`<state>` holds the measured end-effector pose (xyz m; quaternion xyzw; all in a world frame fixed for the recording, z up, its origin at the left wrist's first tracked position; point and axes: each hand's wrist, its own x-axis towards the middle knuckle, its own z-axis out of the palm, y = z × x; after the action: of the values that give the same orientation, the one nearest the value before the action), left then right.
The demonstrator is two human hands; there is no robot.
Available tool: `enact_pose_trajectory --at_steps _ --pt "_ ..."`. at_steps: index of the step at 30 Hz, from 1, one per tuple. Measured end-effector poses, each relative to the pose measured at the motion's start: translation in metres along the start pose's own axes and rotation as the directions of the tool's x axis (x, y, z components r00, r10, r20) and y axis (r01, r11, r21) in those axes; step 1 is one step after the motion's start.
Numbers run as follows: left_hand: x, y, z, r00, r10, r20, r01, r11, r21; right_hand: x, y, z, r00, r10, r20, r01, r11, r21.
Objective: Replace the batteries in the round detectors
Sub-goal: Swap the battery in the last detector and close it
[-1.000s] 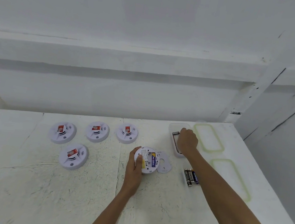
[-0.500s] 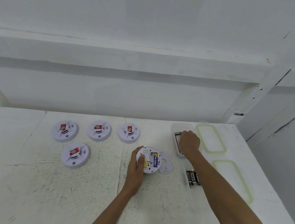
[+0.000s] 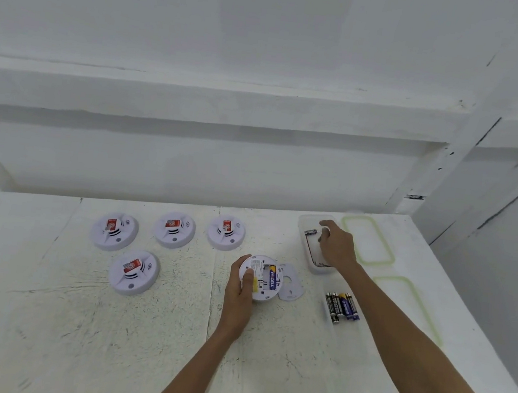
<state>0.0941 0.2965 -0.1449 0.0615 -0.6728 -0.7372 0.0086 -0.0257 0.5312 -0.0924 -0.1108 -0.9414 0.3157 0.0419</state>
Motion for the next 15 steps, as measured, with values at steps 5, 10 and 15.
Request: enact_pose_trajectory --at_steps 5,10,15 --pt "0.001 -0.003 0.000 1.000 0.001 -0.014 -0.002 1.000 -0.003 -0.001 0.002 -0.009 1.000 0.030 0.005 -0.030 0.996 0.079" --pt "0.003 -0.007 0.000 1.000 -0.016 -0.022 0.016 1.000 0.007 -0.014 0.005 -0.019 1.000 -0.017 -0.020 0.020 0.993 0.119" --pt "0.002 -0.007 0.001 1.000 -0.026 -0.018 0.026 1.000 -0.005 -0.023 0.013 -0.025 0.997 0.004 -0.079 0.007 0.991 0.134"
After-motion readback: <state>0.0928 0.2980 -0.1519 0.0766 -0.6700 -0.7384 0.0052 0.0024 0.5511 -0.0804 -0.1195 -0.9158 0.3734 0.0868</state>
